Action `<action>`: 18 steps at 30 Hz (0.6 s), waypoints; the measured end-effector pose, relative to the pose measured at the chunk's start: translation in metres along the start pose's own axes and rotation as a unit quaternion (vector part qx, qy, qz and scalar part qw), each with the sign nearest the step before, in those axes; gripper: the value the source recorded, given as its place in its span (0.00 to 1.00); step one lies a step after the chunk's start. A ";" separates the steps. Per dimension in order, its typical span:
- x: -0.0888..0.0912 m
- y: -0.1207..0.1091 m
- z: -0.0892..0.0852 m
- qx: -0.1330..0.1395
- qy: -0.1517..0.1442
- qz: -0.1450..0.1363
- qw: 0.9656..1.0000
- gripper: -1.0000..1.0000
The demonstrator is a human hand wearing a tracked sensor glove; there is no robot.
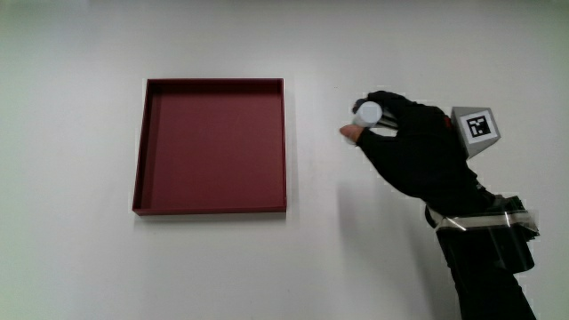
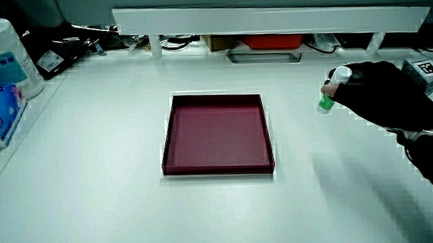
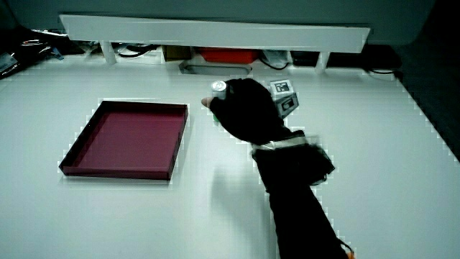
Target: Place glue stick
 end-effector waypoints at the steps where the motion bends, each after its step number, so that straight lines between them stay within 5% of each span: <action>1: 0.007 0.000 0.004 0.006 -0.005 -0.003 1.000 0.50; 10: 0.060 0.000 0.018 0.049 0.007 -0.052 0.997 0.50; 18: 0.108 -0.001 0.017 0.079 0.022 -0.112 0.990 0.50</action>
